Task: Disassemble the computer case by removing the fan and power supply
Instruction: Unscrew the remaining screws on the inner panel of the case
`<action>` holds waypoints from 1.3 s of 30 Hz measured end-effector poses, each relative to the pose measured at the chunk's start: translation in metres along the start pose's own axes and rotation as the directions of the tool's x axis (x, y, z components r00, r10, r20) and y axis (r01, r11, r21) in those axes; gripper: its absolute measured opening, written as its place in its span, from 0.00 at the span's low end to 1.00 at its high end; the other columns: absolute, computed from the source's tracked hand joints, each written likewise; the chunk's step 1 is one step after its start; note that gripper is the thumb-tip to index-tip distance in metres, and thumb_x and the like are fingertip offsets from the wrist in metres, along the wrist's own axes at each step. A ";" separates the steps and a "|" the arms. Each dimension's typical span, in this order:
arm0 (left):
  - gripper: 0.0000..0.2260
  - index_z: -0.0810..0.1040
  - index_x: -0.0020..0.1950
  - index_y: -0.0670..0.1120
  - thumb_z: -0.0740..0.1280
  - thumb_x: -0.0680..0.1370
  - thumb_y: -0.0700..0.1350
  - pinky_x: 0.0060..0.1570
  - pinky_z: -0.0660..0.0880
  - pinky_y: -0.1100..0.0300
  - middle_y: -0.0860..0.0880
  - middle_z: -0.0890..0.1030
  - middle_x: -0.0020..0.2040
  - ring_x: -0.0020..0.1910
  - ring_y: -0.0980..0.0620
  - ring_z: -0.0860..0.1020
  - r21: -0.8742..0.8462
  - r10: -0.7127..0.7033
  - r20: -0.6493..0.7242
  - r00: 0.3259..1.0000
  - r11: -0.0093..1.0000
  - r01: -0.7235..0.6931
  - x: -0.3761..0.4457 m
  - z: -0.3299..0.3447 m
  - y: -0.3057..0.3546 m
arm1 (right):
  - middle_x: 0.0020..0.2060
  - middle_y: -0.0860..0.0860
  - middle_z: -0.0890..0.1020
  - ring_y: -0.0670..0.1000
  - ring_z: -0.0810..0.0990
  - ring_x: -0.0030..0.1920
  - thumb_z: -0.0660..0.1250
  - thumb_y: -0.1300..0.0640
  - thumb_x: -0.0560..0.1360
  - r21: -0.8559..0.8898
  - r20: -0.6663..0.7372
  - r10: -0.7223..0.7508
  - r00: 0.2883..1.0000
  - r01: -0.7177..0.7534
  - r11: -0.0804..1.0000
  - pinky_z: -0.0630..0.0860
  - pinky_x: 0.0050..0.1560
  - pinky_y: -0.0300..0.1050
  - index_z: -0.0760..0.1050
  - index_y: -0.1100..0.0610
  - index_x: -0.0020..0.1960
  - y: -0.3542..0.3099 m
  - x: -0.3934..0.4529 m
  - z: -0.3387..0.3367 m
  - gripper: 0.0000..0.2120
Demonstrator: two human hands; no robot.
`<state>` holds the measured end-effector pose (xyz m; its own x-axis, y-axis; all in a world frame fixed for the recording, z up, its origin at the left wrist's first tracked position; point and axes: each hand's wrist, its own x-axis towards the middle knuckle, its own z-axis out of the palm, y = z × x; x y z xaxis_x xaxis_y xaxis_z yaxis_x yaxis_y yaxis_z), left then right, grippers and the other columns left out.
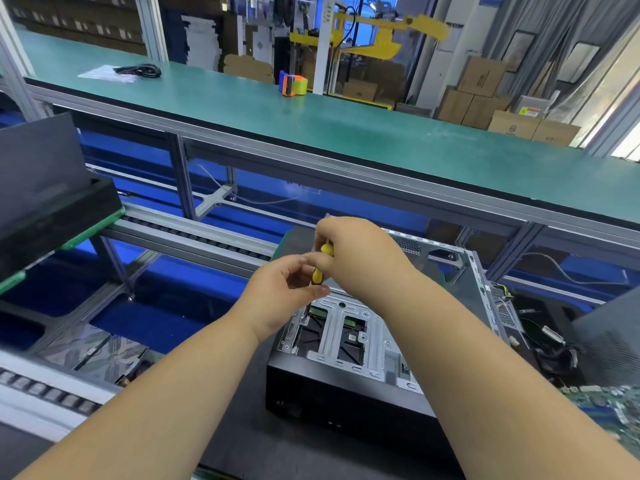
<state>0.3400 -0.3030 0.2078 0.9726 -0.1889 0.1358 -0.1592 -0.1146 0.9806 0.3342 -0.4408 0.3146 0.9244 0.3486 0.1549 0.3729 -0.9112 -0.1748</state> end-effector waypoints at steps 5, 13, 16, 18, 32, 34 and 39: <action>0.11 0.77 0.50 0.44 0.75 0.72 0.44 0.53 0.77 0.48 0.40 0.78 0.48 0.49 0.42 0.77 0.145 0.017 -0.008 1.000 0.989 -0.016 -0.001 0.003 0.002 | 0.46 0.48 0.73 0.53 0.77 0.50 0.68 0.54 0.77 0.016 0.051 -0.018 0.999 0.017 1.000 0.72 0.47 0.45 0.79 0.52 0.54 -0.003 0.002 -0.004 0.07; 0.12 0.78 0.62 0.57 0.63 0.82 0.44 0.59 0.71 0.68 0.57 0.83 0.57 0.60 0.61 0.78 -0.018 0.011 0.132 0.991 1.000 -0.008 -0.007 -0.002 -0.005 | 0.50 0.46 0.80 0.49 0.77 0.51 0.71 0.62 0.73 0.164 0.009 -0.036 0.999 0.035 0.986 0.75 0.54 0.44 0.81 0.49 0.57 0.007 -0.001 -0.005 0.14; 0.10 0.81 0.58 0.52 0.65 0.81 0.40 0.54 0.73 0.72 0.56 0.85 0.53 0.57 0.61 0.80 -0.055 0.013 0.072 0.997 0.998 -0.009 -0.008 -0.001 -0.007 | 0.49 0.45 0.82 0.48 0.79 0.50 0.71 0.65 0.72 0.214 0.034 -0.055 0.998 0.047 0.976 0.77 0.55 0.46 0.81 0.50 0.56 0.006 0.000 -0.006 0.16; 0.08 0.82 0.55 0.49 0.68 0.79 0.39 0.52 0.74 0.71 0.53 0.85 0.50 0.53 0.59 0.82 -0.097 0.020 0.026 0.999 0.995 -0.017 -0.007 -0.001 -0.007 | 0.50 0.45 0.82 0.47 0.78 0.51 0.70 0.64 0.72 0.231 0.031 -0.070 0.997 0.061 0.971 0.76 0.56 0.47 0.81 0.51 0.57 0.006 0.000 -0.004 0.16; 0.12 0.77 0.49 0.60 0.76 0.71 0.47 0.48 0.71 0.72 0.60 0.78 0.49 0.50 0.64 0.76 0.280 0.103 0.028 0.994 0.954 -0.107 -0.005 -0.002 -0.009 | 0.44 0.50 0.79 0.56 0.76 0.46 0.63 0.53 0.77 0.037 -0.019 0.011 1.000 -0.010 0.999 0.66 0.39 0.46 0.72 0.53 0.54 0.002 0.004 0.026 0.07; 0.17 0.75 0.55 0.59 0.77 0.70 0.52 0.54 0.69 0.69 0.61 0.75 0.55 0.56 0.65 0.73 0.454 0.038 0.073 0.997 0.888 -0.067 -0.005 -0.010 -0.018 | 0.45 0.51 0.79 0.55 0.74 0.44 0.65 0.54 0.78 0.110 -0.003 0.005 1.000 -0.005 0.994 0.66 0.40 0.46 0.70 0.54 0.55 0.003 0.004 0.024 0.09; 0.12 0.78 0.50 0.57 0.76 0.70 0.52 0.66 0.67 0.61 0.66 0.70 0.58 0.61 0.64 0.68 0.611 0.060 0.166 0.984 0.777 -0.150 -0.010 -0.020 -0.030 | 0.44 0.50 0.74 0.54 0.71 0.44 0.64 0.58 0.76 0.151 0.004 -0.010 1.000 0.009 0.989 0.64 0.41 0.46 0.69 0.55 0.51 0.004 0.002 0.023 0.06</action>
<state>0.3380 -0.2784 0.1799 0.9197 -0.3542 0.1691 -0.3734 -0.6566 0.6553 0.3395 -0.4382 0.2922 0.9209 0.3588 0.1525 0.3895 -0.8643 -0.3181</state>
